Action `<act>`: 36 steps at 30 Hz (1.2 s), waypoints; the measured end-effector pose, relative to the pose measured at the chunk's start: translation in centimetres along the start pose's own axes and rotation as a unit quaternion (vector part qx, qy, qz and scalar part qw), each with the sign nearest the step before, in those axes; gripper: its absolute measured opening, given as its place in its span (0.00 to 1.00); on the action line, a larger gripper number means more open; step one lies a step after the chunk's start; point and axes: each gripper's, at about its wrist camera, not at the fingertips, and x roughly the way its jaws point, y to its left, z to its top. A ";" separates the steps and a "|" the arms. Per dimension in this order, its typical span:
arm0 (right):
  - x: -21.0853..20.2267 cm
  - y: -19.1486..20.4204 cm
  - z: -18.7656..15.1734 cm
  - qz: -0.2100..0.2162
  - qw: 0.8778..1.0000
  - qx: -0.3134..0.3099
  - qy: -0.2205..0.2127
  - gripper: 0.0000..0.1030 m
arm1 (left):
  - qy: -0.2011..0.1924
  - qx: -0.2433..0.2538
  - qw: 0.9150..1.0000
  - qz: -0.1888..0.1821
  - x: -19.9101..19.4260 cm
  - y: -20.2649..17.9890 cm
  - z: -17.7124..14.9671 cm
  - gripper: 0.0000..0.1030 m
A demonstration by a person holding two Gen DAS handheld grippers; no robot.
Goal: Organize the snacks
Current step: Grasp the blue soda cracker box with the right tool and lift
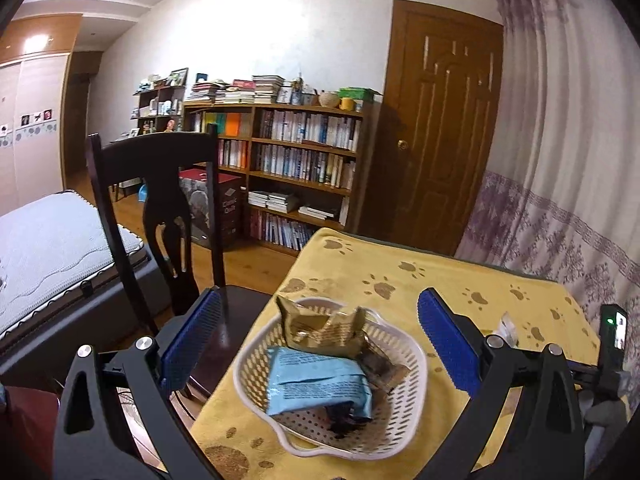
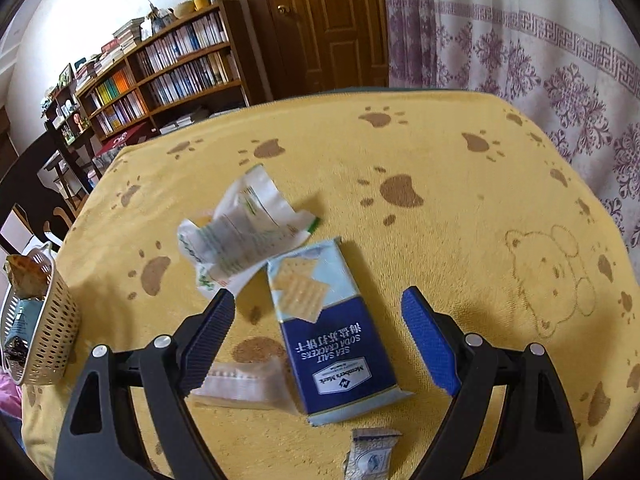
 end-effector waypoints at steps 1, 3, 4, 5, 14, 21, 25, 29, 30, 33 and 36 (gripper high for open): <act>0.3 -0.1 0.0 0.000 1.000 -0.001 0.003 0.82 | 0.002 0.003 1.000 -0.005 0.0 -0.3 -0.1 0.97; 0.9 -0.1 -0.2 0.002 1.000 -0.004 0.012 0.82 | 0.006 0.009 1.000 -0.011 0.1 -1.0 -0.3 0.97; 1.1 -0.1 -0.2 0.001 1.000 -0.005 0.014 0.82 | 0.007 0.012 1.000 -0.012 0.2 -1.2 -0.4 0.97; 1.5 -0.1 -0.3 0.002 1.000 -0.008 0.019 0.82 | 0.008 0.016 1.000 -0.015 0.2 -1.5 -0.5 0.97; 3.0 -0.3 -0.7 -0.006 0.999 -0.027 0.039 0.81 | 0.019 0.045 0.998 -0.033 0.5 -3.9 -1.3 0.97; 3.3 0.2 -0.9 -0.021 0.998 -0.053 0.040 0.66 | 0.032 0.072 0.996 -0.050 0.8 -5.8 -2.3 0.97; 3.1 0.4 -1.0 -0.028 0.997 -0.062 0.037 0.52 | 0.043 0.085 0.993 -0.065 1.0 -7.0 -3.1 0.97; 2.8 0.2 -1.3 -0.028 0.997 -0.070 0.032 0.50 | 0.059 0.097 0.991 -0.077 1.6 -8.2 -4.2 0.97; 2.7 0.1 -1.5 -0.028 0.997 -0.070 0.031 0.49 | 0.063 0.101 0.990 -0.080 1.7 -8.6 -4.5 0.97; 2.3 -0.7 -1.8 -0.031 0.997 -0.064 0.027 0.49 | 0.073 0.114 0.987 -0.085 2.1 -9.6 -5.4 0.97; 1.8 -2.0 -2.0 -0.037 0.998 -0.055 0.024 0.49 | 0.083 0.125 0.985 -0.088 2.6 -10.5 -6.1 0.97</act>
